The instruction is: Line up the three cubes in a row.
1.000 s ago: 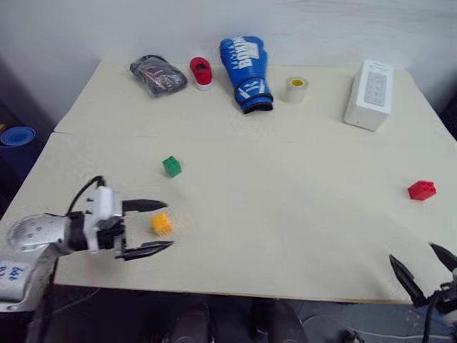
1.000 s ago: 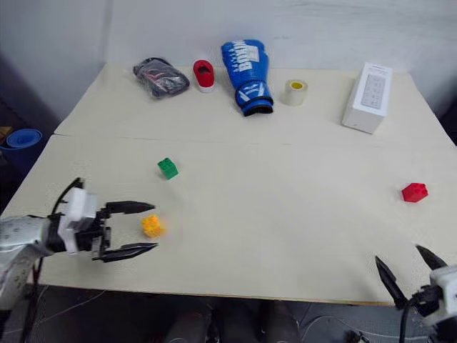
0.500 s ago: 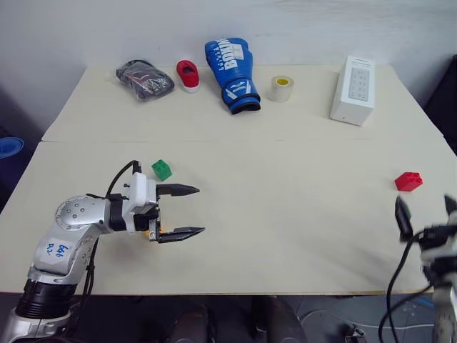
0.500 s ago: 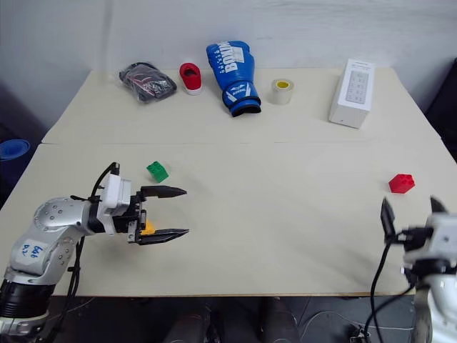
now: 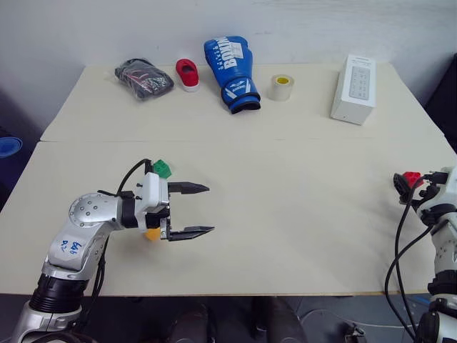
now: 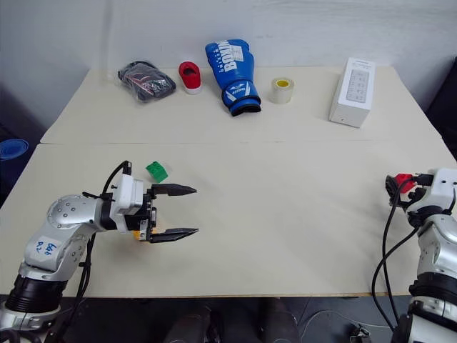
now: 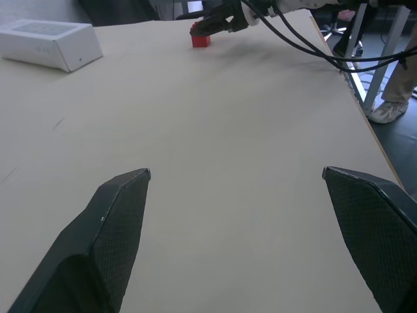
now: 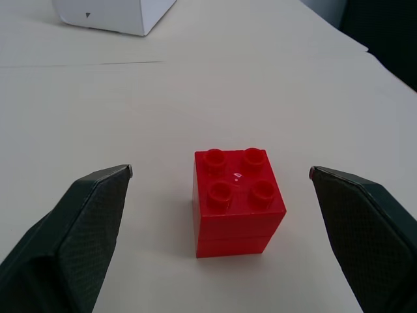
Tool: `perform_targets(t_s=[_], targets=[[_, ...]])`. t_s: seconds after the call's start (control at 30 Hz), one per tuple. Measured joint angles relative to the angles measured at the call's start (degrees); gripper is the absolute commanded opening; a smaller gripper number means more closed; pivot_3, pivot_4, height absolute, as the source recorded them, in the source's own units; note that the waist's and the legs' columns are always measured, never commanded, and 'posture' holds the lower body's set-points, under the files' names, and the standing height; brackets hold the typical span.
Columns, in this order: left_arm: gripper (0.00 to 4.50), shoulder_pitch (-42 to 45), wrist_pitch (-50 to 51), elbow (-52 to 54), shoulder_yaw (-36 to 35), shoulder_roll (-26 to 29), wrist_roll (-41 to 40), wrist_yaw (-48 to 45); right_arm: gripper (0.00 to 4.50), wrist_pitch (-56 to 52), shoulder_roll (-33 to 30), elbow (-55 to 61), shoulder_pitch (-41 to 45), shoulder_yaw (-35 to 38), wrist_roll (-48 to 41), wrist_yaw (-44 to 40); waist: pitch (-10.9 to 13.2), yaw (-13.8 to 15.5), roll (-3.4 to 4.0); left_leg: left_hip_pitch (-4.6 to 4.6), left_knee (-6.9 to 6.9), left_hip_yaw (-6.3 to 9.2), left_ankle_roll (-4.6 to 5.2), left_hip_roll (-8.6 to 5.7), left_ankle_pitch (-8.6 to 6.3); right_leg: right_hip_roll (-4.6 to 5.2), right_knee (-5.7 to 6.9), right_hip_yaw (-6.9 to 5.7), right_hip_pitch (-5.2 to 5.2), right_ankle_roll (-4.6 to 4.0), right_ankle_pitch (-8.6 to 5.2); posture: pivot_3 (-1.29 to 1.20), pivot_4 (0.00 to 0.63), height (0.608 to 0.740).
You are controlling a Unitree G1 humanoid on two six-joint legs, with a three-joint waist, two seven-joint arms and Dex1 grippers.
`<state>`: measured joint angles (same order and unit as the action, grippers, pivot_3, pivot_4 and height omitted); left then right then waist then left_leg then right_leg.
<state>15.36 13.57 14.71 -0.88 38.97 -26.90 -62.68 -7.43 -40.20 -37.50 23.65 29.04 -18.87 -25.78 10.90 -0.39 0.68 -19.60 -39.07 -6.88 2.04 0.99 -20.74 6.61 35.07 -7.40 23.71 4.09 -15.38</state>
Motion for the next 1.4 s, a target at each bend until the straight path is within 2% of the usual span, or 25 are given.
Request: perform_targets(t_s=[0.07,0.17,0.23,0.4,0.43,0.53,0.67,0.73,0.83,0.93,1.03,1.13,1.23,1.4], targets=[[4.46,0.02,-0.13,-0.01,0.00,-0.34,0.17,0.11,4.50,1.33,-1.31,-5.12,3.23,-0.69,0.61,-1.93,0.00,-0.01,0.00,0.00,-0.02,-0.01,0.01,0.00,0.01,0.01,-0.05,0.01,-0.01,0.02,0.01,0.00,0.150,0.740],[4.50,0.08,-0.39,-0.16,0.08,-0.97,0.21,0.21,3.89,2.80,-2.32,-9.75,6.08,-1.84,1.44,-3.36,0.00,-0.03,0.00,0.00,-0.02,-0.01,0.01,0.00,0.01,0.01,-0.05,0.01,-0.01,0.02,0.01,0.00,0.150,0.740],[4.50,0.11,-0.53,-0.39,0.82,-1.70,0.26,0.24,3.36,4.65,-2.62,-14.10,8.35,-2.31,2.35,-4.17,0.00,0.02,0.00,-0.01,-0.02,0.00,0.00,0.01,0.00,0.00,-0.03,0.00,-0.01,0.02,0.01,0.00,0.150,0.740],[4.50,0.14,-0.60,-1.95,1.60,-2.00,0.42,0.03,1.66,6.66,-3.97,-19.78,10.04,-3.81,3.65,-6.43,0.00,0.07,0.00,-0.04,-0.02,0.00,0.00,0.01,0.01,0.01,-0.05,0.00,0.00,0.02,0.02,0.00,0.150,0.740],[4.50,0.14,-0.62,-1.95,1.59,-2.00,0.43,0.04,1.49,7.16,-4.14,-20.03,10.04,-3.83,3.70,-6.87,0.00,0.03,0.00,-0.04,-0.02,0.00,0.00,0.01,0.01,0.01,-0.06,0.00,-0.01,0.03,0.02,0.00,0.150,0.740],[4.50,0.13,-0.76,-1.92,1.48,-1.92,0.44,0.17,1.52,8.88,-4.64,-19.57,9.04,-3.94,3.55,-10.93,0.00,0.01,0.00,-0.03,-0.02,0.00,-0.01,0.01,0.01,0.01,-0.06,0.00,0.00,0.03,0.02,0.00,0.150,0.740],[4.50,-0.28,-1.01,-1.86,0.86,-1.47,0.46,0.60,1.52,14.33,-4.97,-6.02,2.62,-7.34,0.10,-30.44,0.02,0.01,0.03,-0.01,-0.01,0.01,-0.03,0.05,-0.01,-0.01,-0.08,0.01,0.00,0.05,0.03,0.00,0.150,0.740],[4.50,-0.55,-1.04,-1.81,0.65,-1.00,0.43,0.59,1.52,14.29,-5.38,4.63,-0.56,-12.57,-1.08,-40.44,0.02,-0.21,0.02,0.07,-0.02,0.00,-0.09,0.14,-0.04,-0.05,-0.05,-0.02,-0.06,0.05,0.03,0.00,0.150,0.740],[4.50,-1.97,-1.16,-1.70,-0.53,0.27,0.27,-0.01,1.52,8.10,-2.37,20.77,-1.14,-21.67,-3.85,-47.36,0.03,-1.04,0.02,0.13,-0.02,0.02,-0.17,0.21,-0.07,-0.05,-0.01,-0.06,-0.06,0.04,0.03,0.00,0.150,0.740],[4.50,-2.85,-0.91,-1.56,-1.31,2.17,-0.35,-1.56,1.52,6.15,1.17,27.27,0.75,-31.46,-3.67,-53.34,0.03,-1.09,0.02,0.12,-0.01,0.03,-0.22,0.22,-0.10,-0.05,-0.01,-0.13,-0.04,-0.03,-0.01,0.00,0.150,0.740],[4.50,-3.72,-0.41,-1.47,-2.37,3.69,-0.92,-2.81,1.52,6.38,3.46,25.05,1.94,-37.12,-1.95,-58.04,0.05,-0.14,-0.01,-0.07,-0.09,0.09,-0.10,0.14,-0.16,0.05,-0.08,-0.19,0.01,-0.02,-0.01,0.00,0.150,0.740],[4.50,-3.88,0.21,-1.06,-2.78,3.75,-1.07,-2.74,1.52,8.19,5.54,20.57,4.92,-39.49,-0.99,-60.50,0.05,0.23,-0.01,-0.15,-0.17,0.10,0.02,0.03,-0.17,0.15,-0.14,-0.19,0.02,0.07,0.05,0.00,0.150,0.740],[4.50,-4.62,0.97,0.88,-3.23,3.81,-1.55,-2.08,1.52,12.99,7.09,13.03,8.89,-40.00,0.90,-62.36,0.07,0.14,-0.05,-0.15,-0.18,0.12,0.04,0.02,-0.16,0.15,-0.14,-0.20,0.02,0.09,0.06,0.00,0.150,0.740],[4.50,-5.83,1.91,1.56,-4.42,4.62,-1.84,-1.49,1.52,18.57,8.09,6.63,10.75,-40.03,2.48,-63.17,0.07,0.01,-0.05,-0.16,-0.18,0.14,0.00,0.07,-0.16,0.10,-0.11,-0.25,0.02,0.05,0.04,0.00,0.150,0.740]])
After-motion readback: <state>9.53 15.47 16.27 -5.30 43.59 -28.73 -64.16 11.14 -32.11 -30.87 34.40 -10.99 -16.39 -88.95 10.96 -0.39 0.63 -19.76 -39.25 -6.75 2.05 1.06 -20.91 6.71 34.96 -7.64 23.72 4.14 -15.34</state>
